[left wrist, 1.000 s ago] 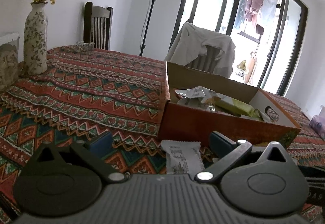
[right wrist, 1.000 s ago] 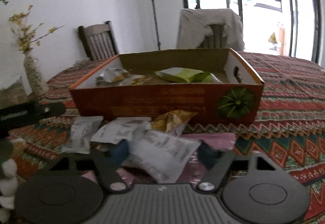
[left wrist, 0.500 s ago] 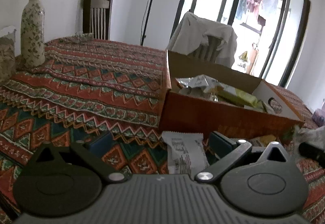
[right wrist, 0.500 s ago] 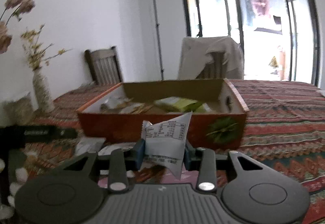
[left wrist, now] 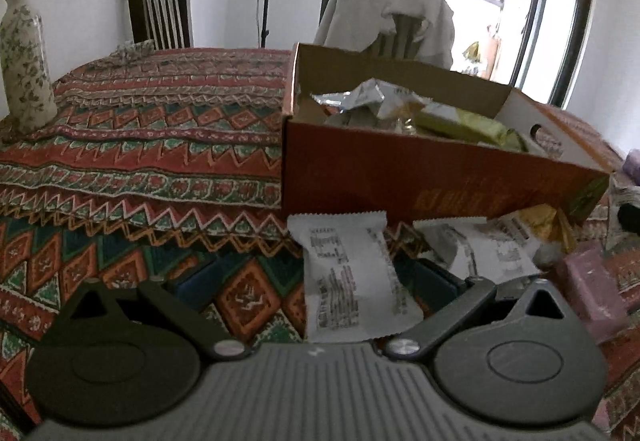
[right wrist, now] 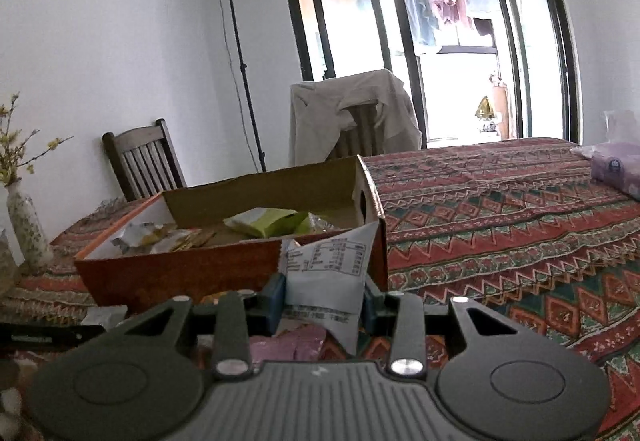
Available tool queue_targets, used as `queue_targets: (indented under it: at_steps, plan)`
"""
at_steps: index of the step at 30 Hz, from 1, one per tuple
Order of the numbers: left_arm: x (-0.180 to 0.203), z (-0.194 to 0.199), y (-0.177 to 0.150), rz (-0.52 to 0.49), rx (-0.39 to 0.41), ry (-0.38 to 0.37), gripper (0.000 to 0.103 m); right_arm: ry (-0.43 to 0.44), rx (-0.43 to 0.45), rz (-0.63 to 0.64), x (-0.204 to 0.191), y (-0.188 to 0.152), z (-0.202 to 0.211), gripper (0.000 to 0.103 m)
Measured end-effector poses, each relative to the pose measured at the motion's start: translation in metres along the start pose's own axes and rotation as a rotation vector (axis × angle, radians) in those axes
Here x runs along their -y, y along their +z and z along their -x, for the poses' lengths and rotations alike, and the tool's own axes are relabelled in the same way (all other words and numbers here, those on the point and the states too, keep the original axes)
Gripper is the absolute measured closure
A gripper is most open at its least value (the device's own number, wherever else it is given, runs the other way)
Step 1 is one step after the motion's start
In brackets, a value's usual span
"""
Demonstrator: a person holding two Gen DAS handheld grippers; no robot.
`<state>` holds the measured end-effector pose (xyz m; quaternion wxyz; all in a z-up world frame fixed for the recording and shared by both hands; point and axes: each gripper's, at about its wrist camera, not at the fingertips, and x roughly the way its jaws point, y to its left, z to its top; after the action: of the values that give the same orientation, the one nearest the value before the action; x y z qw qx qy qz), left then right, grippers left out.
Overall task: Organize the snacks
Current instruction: 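Lower the left tool onto another white printed wrapper and close it, then carry both white wrappers into the cardboard box and release them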
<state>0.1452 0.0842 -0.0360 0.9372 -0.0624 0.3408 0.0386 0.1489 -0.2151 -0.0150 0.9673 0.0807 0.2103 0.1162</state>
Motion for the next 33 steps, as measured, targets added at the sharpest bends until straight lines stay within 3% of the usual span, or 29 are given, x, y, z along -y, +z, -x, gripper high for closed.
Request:
queue_targets:
  at_steps: [8, 17, 20, 22, 23, 24, 33]
  plan:
    - [0.016, -0.009, 0.001, -0.070, -0.029, 0.098, 0.000, 0.014, 0.009, 0.031, -0.005, -0.005, 0.000, 0.066]
    - [0.018, -0.013, 0.004, -0.030, -0.031, 0.128, 0.001, 0.022, 0.002, 0.020, -0.006, -0.006, 0.001, 0.066]
    - [0.020, -0.009, 0.002, -0.045, -0.012, 0.116, 0.014, 0.023, 0.003, 0.019, -0.005, -0.006, 0.002, 0.066]
    - [0.023, -0.006, 0.001, -0.064, 0.007, 0.095, 0.034, 0.023, 0.002, 0.018, -0.005, -0.006, 0.002, 0.066]
    - [0.026, -0.003, 0.001, -0.074, 0.014, 0.083, 0.054, 0.023, 0.002, 0.018, -0.005, -0.006, 0.002, 0.066]
    - [0.027, -0.001, 0.000, -0.084, 0.020, 0.072, 0.059, 0.022, 0.002, 0.018, -0.005, -0.006, 0.002, 0.066]
    - [0.031, 0.032, -0.003, -0.103, 0.126, 0.060, 0.061, 0.024, 0.007, 0.018, -0.005, -0.007, 0.002, 0.066]
